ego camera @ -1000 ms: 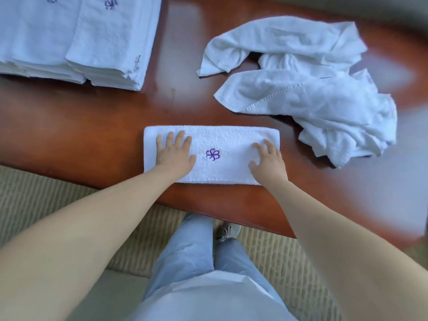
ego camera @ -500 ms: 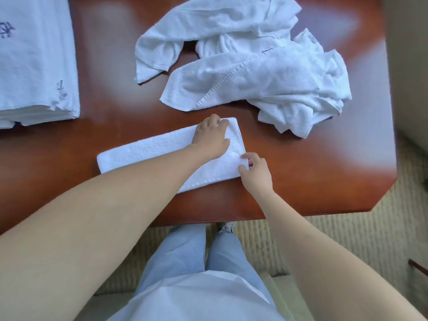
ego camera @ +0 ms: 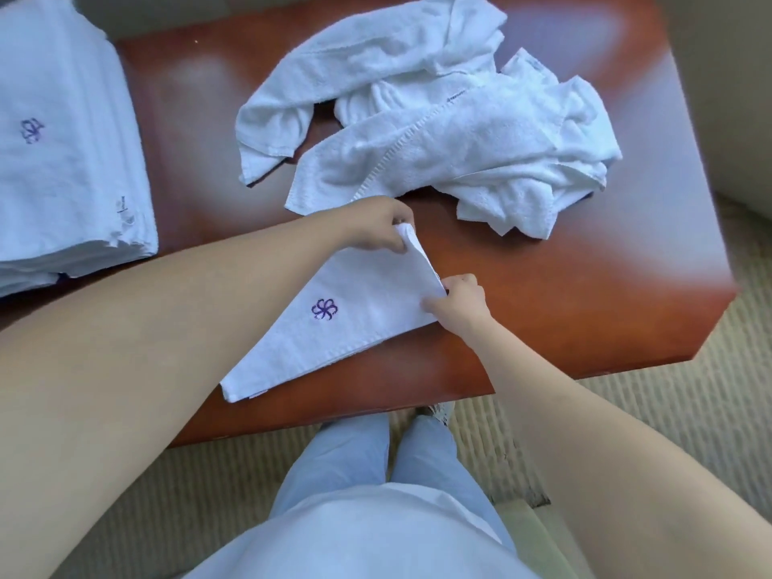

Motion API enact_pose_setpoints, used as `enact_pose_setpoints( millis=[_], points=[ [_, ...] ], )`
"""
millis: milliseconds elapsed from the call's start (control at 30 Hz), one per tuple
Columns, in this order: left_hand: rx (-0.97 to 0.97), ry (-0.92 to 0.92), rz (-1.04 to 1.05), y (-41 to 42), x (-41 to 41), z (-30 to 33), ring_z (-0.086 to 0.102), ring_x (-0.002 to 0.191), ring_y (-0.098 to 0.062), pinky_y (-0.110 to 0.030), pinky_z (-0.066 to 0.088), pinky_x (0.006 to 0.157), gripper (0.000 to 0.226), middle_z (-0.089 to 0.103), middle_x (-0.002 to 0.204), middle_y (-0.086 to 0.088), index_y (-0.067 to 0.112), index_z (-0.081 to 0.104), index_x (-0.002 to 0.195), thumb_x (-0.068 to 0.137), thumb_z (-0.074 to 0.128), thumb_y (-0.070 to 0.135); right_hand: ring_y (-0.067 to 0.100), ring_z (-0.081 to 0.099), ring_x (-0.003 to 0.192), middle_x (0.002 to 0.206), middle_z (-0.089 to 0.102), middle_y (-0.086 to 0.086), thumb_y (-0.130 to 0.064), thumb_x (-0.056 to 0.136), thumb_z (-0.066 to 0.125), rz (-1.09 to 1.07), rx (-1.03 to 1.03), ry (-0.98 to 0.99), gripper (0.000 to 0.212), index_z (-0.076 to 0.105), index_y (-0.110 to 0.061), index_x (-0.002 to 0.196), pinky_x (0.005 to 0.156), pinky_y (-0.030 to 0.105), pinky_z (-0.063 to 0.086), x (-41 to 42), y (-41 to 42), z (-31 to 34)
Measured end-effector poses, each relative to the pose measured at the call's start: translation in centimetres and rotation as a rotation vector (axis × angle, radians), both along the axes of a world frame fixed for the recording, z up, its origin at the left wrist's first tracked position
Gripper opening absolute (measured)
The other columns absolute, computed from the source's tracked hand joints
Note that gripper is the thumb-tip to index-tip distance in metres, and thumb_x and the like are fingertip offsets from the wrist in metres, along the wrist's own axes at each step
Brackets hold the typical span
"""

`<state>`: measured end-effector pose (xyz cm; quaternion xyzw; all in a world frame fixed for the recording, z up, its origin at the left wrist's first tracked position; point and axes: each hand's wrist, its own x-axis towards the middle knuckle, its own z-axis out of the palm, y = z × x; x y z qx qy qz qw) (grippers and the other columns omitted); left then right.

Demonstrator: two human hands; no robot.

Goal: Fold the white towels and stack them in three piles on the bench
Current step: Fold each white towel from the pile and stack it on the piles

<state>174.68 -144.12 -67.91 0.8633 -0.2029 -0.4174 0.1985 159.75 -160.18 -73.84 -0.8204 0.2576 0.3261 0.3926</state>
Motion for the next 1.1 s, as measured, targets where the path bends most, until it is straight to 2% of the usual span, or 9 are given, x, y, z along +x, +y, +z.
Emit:
enact_pose_setpoints(
  millis=[67, 200, 300, 467, 533, 633, 800, 900, 1100],
  points=[
    [-0.027, -0.015, 0.054, 1.9, -0.7, 2.1, 0.060, 0.078, -0.015, -0.032, 0.047, 0.070, 0.012, 0.067, 0.089, -0.001, 0.022, 0.070, 0.093, 0.083, 0.076, 0.022, 0.022, 0.052, 0.075, 0.087, 0.053, 0.003, -0.029, 0.086, 0.066, 0.058, 0.081, 0.014, 0.020, 0.054, -0.013, 0.086, 0.058, 0.031, 0.041, 0.3, -0.3, 1.2],
    [-0.050, -0.141, 0.239, 5.7, -3.2, 6.9, 0.060, 0.075, -0.008, -0.024, 0.045, 0.065, 0.013, 0.066, 0.086, 0.008, 0.030, 0.069, 0.089, 0.081, 0.077, 0.023, 0.021, 0.072, 0.077, 0.095, 0.068, 0.004, -0.030, 0.090, 0.065, 0.162, 0.118, -0.094, 0.021, 0.057, -0.018, 0.105, 0.071, 0.040, 0.062, 1.0, -0.3, 6.4],
    [-0.059, -0.255, 0.400, 8.6, -5.9, 11.0, 0.056, 0.075, -0.012, -0.027, 0.042, 0.064, 0.015, 0.062, 0.083, 0.010, 0.029, 0.066, 0.087, 0.078, 0.074, 0.020, 0.016, 0.069, 0.067, 0.088, 0.070, 0.000, -0.030, 0.089, 0.063, 0.316, 0.036, -0.253, 0.018, 0.056, -0.022, 0.103, 0.059, 0.034, 0.054, 2.0, 0.7, 10.9],
    [-0.030, -0.438, 0.604, 14.3, -11.5, 18.1, 0.062, 0.082, -0.014, -0.031, 0.047, 0.069, 0.019, 0.066, 0.086, 0.014, 0.030, 0.065, 0.093, 0.078, 0.076, 0.025, 0.018, 0.065, 0.078, 0.091, 0.068, -0.002, -0.028, 0.089, 0.063, 0.522, -0.060, -0.463, 0.024, 0.058, -0.021, 0.112, 0.059, 0.029, 0.045, 3.3, 4.5, 19.0],
    [-0.047, -0.507, 0.694, 16.7, -13.7, 20.5, 0.062, 0.085, -0.014, -0.034, 0.050, 0.074, 0.018, 0.066, 0.090, 0.013, 0.031, 0.064, 0.091, 0.078, 0.075, 0.025, 0.022, 0.069, 0.081, 0.090, 0.070, 0.000, -0.024, 0.089, 0.061, 0.596, -0.090, -0.545, 0.019, 0.063, -0.020, 0.108, 0.069, 0.032, 0.052, 3.7, 6.8, 22.2],
    [-0.081, -0.577, 0.822, 20.0, -16.6, 23.7, 0.062, 0.080, -0.012, -0.031, 0.049, 0.067, 0.017, 0.066, 0.088, 0.013, 0.032, 0.063, 0.087, 0.079, 0.073, 0.021, 0.032, 0.071, 0.086, 0.091, 0.073, 0.009, -0.017, 0.089, 0.056, 0.671, -0.094, -0.655, 0.012, 0.065, -0.014, 0.096, 0.081, 0.042, 0.058, 3.7, 10.5, 26.5],
    [-0.062, -0.661, 0.953, 25.7, -20.3, 27.7, 0.057, 0.079, -0.008, -0.022, 0.039, 0.061, 0.020, 0.062, 0.089, 0.017, 0.035, 0.061, 0.088, 0.083, 0.071, 0.018, 0.033, 0.069, 0.087, 0.091, 0.072, 0.011, -0.016, 0.089, 0.048, 0.752, -0.084, -0.805, 0.019, 0.063, -0.009, 0.097, 0.080, 0.044, 0.057, 2.7, 16.8, 32.1],
    [-0.071, -0.657, 1.039, 29.2, -22.5, 28.7, 0.058, 0.073, -0.007, -0.026, 0.047, 0.059, 0.023, 0.063, 0.099, 0.008, 0.035, 0.062, 0.099, 0.085, 0.071, 0.020, 0.032, 0.072, 0.081, 0.091, 0.072, 0.009, -0.017, 0.089, 0.048, 0.776, -0.049, -0.864, 0.018, 0.064, -0.013, 0.095, 0.076, 0.043, 0.059, 1.8, 20.6, 34.1],
    [-0.070, -0.731, 1.113, 36.9, -25.8, 30.0, 0.061, 0.100, -0.015, -0.024, 0.043, 0.075, 0.022, 0.063, 0.106, 0.013, 0.034, 0.061, 0.100, 0.085, 0.071, 0.020, 0.029, 0.073, 0.076, 0.080, 0.074, 0.007, -0.015, 0.085, 0.048, 0.796, 0.028, -0.871, 0.019, 0.065, -0.012, 0.092, 0.075, 0.042, 0.060, 0.3, 29.4, 35.9]
  ],
)
